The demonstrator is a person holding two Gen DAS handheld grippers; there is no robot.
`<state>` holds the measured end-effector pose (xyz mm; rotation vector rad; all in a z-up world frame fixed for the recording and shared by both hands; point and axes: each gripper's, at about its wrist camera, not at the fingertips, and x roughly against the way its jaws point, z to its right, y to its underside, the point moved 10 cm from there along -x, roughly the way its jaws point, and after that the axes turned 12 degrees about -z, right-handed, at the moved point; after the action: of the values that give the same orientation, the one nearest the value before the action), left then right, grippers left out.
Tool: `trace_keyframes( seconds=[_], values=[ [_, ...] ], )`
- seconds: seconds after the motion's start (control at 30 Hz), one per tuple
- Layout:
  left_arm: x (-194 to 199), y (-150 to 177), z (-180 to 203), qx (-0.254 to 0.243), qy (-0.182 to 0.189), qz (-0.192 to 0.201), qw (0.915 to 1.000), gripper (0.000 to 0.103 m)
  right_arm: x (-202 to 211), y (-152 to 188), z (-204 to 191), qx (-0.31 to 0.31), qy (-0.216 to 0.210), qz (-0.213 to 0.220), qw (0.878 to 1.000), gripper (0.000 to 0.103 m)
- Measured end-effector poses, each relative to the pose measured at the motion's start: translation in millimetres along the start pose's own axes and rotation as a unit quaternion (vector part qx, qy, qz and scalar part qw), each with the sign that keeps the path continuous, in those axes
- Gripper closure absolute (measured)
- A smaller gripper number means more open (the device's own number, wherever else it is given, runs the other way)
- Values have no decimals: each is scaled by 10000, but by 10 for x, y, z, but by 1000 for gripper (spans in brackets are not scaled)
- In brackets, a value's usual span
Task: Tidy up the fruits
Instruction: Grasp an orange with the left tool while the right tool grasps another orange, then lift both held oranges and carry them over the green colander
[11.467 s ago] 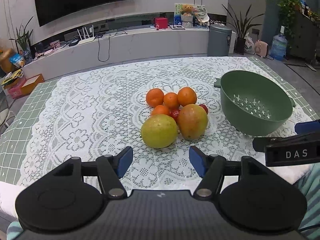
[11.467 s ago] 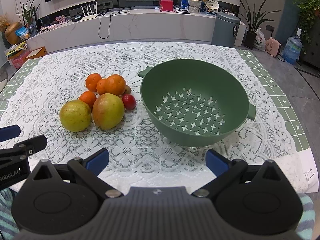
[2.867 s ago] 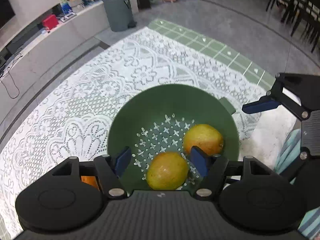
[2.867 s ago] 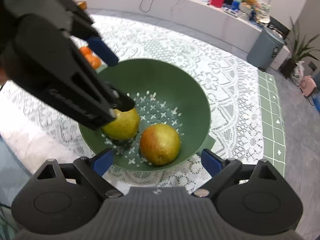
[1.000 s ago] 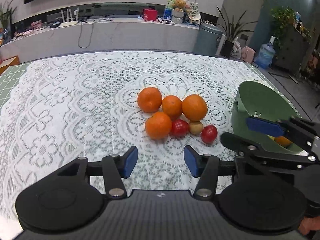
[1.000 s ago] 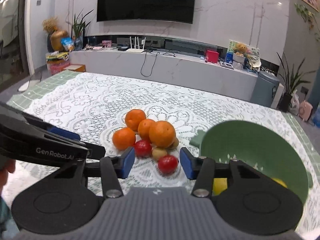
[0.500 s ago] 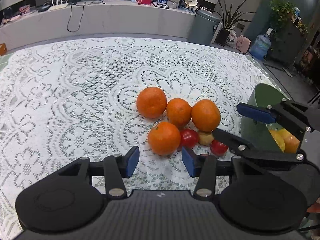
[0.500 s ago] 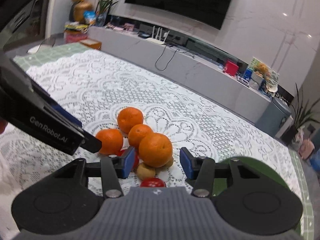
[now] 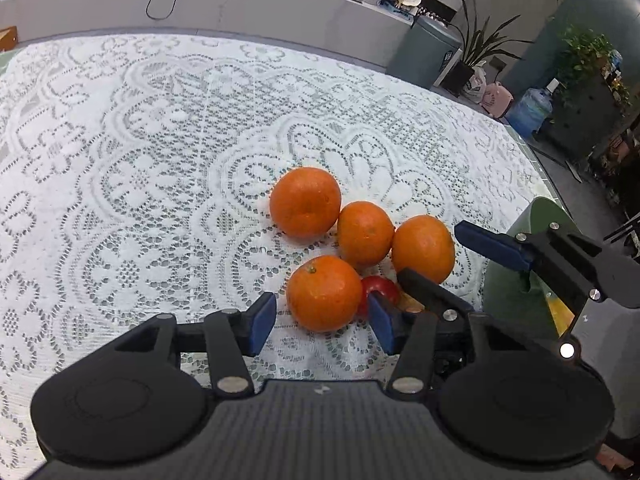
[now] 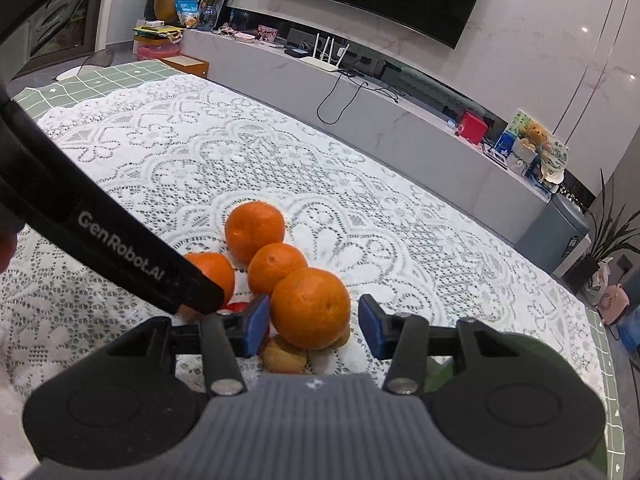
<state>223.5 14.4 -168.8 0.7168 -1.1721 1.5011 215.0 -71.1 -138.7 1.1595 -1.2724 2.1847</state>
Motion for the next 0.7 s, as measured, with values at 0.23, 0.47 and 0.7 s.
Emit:
trace_keyframes(
  seconds=[0.23, 0.47, 0.7],
  values=[
    [-74, -6, -16, 95, 30, 0, 10000, 42, -55, 6, -4, -106, -45, -63, 9999, 58],
    [-60, -9, 17, 104, 93, 77, 9999, 53, -51, -1, 1, -100, -7, -39, 9999, 59],
    [-12, 7, 23, 141, 34, 173, 9997, 54, 35, -1, 13, -117, 33, 80, 9999, 60]
  ],
)
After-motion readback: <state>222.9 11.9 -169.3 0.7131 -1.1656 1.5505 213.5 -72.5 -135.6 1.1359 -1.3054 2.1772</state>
